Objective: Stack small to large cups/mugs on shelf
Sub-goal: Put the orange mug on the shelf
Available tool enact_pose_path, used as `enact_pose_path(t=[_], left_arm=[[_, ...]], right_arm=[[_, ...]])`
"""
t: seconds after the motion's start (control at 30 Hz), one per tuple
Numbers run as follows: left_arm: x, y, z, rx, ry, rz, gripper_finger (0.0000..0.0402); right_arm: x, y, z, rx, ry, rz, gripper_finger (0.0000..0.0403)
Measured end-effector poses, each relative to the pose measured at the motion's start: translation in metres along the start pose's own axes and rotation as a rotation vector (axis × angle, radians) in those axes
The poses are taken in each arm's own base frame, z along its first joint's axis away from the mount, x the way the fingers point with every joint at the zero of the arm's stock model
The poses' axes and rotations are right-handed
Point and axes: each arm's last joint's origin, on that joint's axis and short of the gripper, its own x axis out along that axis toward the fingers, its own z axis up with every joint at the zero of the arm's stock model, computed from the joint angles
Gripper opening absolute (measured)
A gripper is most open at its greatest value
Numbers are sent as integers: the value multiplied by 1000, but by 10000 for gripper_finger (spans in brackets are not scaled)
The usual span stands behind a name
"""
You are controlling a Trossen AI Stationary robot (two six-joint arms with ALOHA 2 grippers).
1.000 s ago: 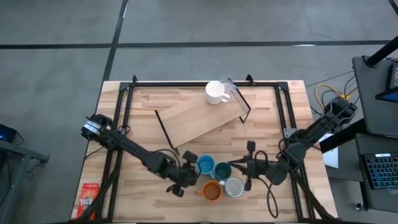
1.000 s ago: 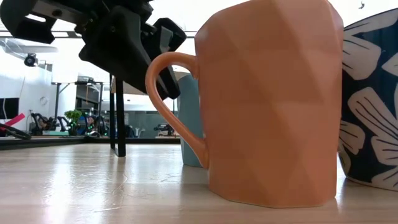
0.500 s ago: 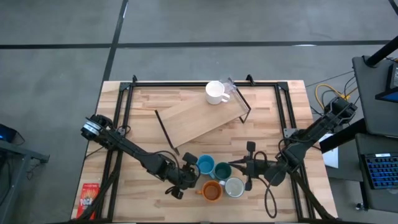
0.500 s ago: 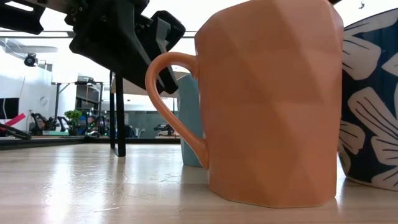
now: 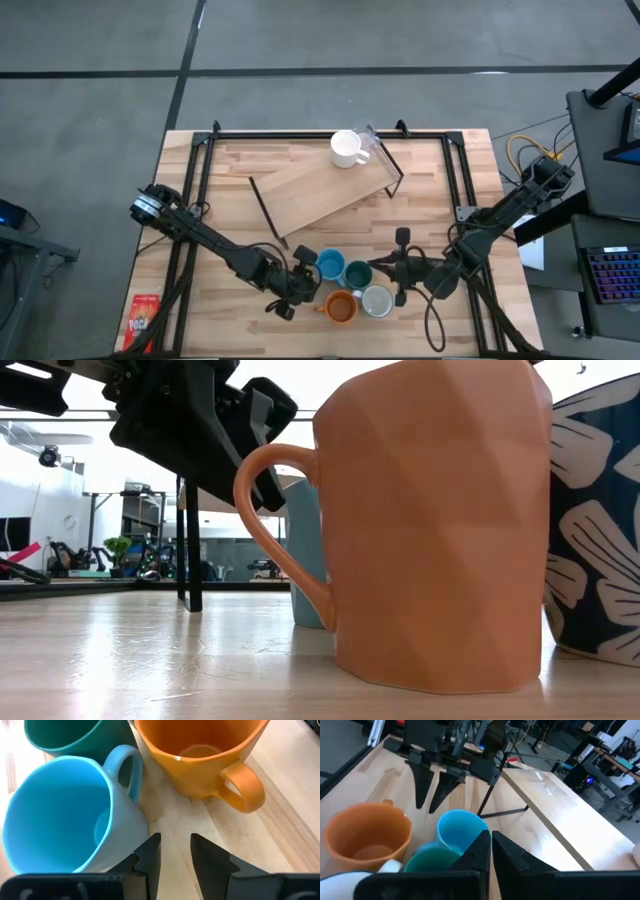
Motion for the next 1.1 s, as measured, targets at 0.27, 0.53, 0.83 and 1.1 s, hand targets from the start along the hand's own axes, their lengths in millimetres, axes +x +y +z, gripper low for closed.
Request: enact_pose_path(t=[0.27, 0.53, 0.83, 1.1], left_arm=[[0, 1, 0, -1, 1, 34, 92], [0, 3, 0, -2, 2, 88, 92], [-2, 4, 2, 3, 12, 141, 92], [-5, 3, 3, 15, 29, 189, 92]], right_arm=[[12, 5, -6, -87, 29, 18, 62], [29, 2, -9, -104, 38, -8, 145], [31, 0, -8, -88, 30, -19, 205], [31, 0, -8, -88, 30, -18, 210]])
